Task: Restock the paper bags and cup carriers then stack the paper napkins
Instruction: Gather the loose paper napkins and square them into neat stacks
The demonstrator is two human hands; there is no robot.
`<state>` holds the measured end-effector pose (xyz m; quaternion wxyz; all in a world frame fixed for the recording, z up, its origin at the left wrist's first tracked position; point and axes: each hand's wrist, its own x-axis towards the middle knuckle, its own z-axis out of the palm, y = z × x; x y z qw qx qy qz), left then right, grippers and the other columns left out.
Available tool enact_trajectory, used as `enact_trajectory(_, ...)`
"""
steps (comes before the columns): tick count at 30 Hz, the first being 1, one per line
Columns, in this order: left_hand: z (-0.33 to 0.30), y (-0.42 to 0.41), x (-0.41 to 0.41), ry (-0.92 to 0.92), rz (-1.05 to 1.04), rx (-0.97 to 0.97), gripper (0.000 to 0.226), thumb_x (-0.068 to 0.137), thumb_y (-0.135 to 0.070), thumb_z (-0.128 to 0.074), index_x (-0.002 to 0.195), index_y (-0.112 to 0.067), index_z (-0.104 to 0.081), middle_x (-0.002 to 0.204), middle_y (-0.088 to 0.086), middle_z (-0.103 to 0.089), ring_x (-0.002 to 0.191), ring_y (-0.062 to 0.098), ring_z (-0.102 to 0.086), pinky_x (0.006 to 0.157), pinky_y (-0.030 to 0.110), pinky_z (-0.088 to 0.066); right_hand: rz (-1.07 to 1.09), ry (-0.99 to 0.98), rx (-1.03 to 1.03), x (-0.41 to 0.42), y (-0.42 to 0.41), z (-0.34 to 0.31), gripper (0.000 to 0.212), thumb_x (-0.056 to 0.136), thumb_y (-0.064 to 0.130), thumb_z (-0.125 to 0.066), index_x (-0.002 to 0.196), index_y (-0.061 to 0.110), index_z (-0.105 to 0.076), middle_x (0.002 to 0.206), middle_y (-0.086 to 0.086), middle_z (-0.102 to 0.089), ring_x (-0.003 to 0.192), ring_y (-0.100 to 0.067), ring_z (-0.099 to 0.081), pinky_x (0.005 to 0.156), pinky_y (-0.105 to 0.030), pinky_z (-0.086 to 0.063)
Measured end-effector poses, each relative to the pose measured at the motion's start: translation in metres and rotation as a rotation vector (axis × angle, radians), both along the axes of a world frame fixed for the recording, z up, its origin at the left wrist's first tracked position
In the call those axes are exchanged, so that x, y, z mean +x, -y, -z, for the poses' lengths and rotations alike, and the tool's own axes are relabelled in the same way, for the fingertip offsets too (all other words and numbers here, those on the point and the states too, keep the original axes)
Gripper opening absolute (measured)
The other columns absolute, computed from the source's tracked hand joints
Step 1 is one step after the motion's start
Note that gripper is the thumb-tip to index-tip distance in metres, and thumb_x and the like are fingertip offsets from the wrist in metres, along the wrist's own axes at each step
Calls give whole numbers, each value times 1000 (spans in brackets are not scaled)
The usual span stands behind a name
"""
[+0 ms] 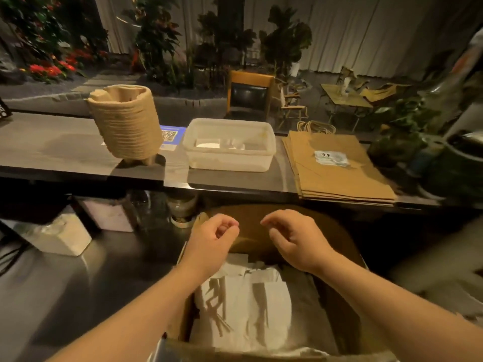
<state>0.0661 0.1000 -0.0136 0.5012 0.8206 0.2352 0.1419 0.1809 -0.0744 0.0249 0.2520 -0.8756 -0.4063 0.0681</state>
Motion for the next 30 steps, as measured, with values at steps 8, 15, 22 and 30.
enact_trajectory(8, 80, 13, 36, -747, 68, -108, 71, 95, -64, -59, 154, -30, -40, 157, 1, -46, 142, 28, -46, 116, 42, -43, 293, -485, -496, 48, 47, 107, 65, 95, 36, -68, 152, 26, -39, 144, -2, -53, 109, -12, -62, 82, -19, -51)
enact_trajectory(15, 115, 35, 43, -1014, 75, -237, 102, 94, -75, -50, 166, -19, -4, 173, 6, -10, 159, 35, -13, 125, 43, -26, 374, -835, -682, 37, 51, 133, 71, 96, 45, -66, 151, 18, -32, 155, -8, -37, 137, -26, -45, 111, -31, -40)
enact_trajectory(22, 138, 37, 51, -964, 99, -245, 123, 75, -55, -88, 165, -22, -11, 166, 8, -32, 149, 33, -38, 115, 43, -43, 440, -820, -483, 30, 31, 152, 95, 85, 46, -77, 159, 22, -23, 160, -8, -34, 147, -30, -36, 119, -44, -34)
enact_trajectory(30, 112, 28, 47, -824, 156, -313, 93, 87, -33, -84, 162, -22, -29, 161, 4, -42, 144, 28, -44, 106, 33, -43, 619, -988, -152, 31, 38, 142, 63, 81, 32, -85, 135, 25, -53, 123, -9, -64, 107, -32, -67, 88, -49, -60)
